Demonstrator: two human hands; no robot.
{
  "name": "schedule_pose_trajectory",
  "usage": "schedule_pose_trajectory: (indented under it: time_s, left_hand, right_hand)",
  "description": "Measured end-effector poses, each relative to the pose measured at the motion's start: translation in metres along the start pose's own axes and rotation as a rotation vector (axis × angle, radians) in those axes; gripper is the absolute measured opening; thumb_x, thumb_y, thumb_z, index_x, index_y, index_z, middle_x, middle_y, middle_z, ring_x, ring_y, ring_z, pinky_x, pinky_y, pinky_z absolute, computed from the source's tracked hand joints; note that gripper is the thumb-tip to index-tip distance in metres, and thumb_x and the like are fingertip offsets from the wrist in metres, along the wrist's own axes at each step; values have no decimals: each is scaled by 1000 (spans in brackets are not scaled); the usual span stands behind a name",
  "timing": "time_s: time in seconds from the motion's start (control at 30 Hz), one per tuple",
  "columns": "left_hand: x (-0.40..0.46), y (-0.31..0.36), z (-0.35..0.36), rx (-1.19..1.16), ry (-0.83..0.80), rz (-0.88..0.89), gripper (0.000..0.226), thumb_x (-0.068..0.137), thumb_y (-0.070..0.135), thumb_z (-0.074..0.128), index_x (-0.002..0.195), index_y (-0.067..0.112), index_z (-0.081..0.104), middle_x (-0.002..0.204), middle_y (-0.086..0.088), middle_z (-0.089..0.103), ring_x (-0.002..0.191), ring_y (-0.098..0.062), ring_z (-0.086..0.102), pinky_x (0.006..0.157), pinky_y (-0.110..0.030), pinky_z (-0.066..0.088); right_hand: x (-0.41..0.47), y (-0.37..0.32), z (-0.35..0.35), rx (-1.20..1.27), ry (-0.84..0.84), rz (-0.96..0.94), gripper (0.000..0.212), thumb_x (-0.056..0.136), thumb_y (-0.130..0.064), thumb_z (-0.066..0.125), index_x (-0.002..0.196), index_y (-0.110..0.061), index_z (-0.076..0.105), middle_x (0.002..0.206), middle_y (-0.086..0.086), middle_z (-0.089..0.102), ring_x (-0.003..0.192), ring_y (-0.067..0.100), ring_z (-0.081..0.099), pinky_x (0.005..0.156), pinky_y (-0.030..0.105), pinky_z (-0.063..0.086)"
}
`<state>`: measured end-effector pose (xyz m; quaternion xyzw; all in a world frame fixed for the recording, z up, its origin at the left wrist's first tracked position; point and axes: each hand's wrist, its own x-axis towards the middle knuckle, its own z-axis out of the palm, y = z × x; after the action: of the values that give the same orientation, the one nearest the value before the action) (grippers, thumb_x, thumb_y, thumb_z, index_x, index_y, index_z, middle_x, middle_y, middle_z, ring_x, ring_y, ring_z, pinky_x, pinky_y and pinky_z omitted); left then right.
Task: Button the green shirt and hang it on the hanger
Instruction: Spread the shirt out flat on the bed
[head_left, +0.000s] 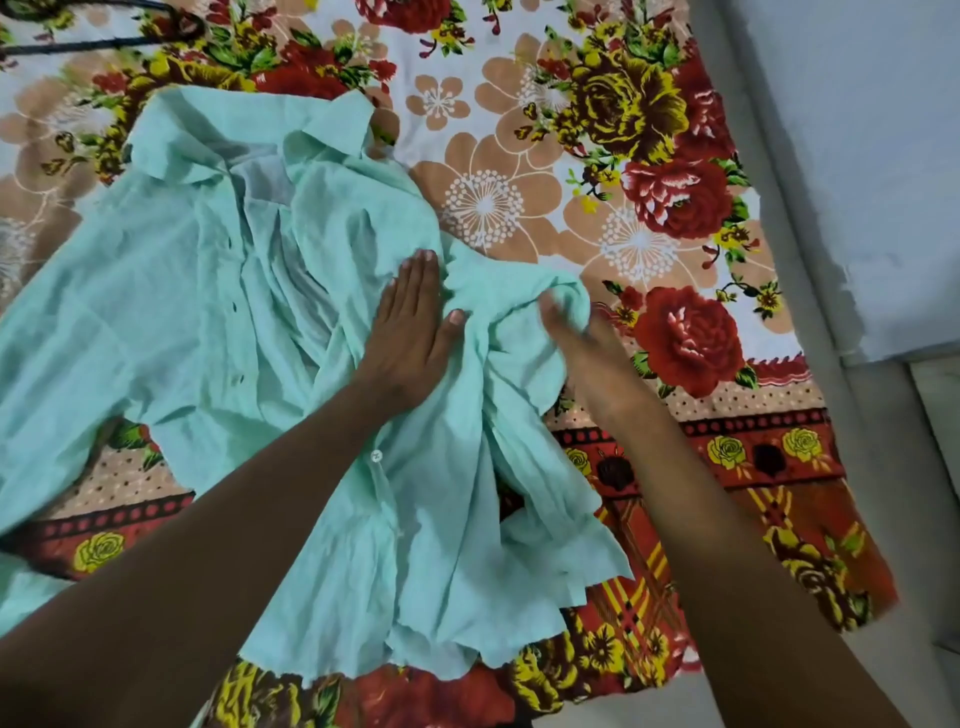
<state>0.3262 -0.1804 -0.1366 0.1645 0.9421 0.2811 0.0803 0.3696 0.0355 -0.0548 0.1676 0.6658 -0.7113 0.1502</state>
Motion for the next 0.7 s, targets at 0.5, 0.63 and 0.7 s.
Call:
schedule_pose_trajectory:
  time_s: [0.5, 0.63, 0.7]
  left_hand:
    - [-12, 34, 34, 216, -72, 140, 72, 107, 57, 9, 166, 18, -1, 174, -14, -6, 161, -29, -7, 130, -49, -3]
    - [-9, 53, 47, 274, -75, 177, 74, 105, 60, 4, 166, 19, 5, 173, -16, 0, 161, -33, 0, 129, -53, 3]
    - [-2, 59, 52, 289, -95, 163, 74, 104, 58, 4, 166, 19, 4, 173, -18, 1, 161, -35, 1, 129, -56, 5]
  right_hand:
    - [-31, 22, -40, -160, 365, 132, 24, 96, -48, 68, 111, -29, 73, 109, -7, 78, 101, 11, 74, 93, 36, 59]
    - [-50, 34, -50, -313, -90, 160, 35, 94, -34, 75, 128, -29, 70, 122, -16, 74, 111, -1, 70, 98, 27, 56]
    - [-49, 30, -56, -187, -6, 107, 20, 99, -31, 69, 118, -27, 73, 119, -10, 77, 112, 7, 72, 102, 34, 56]
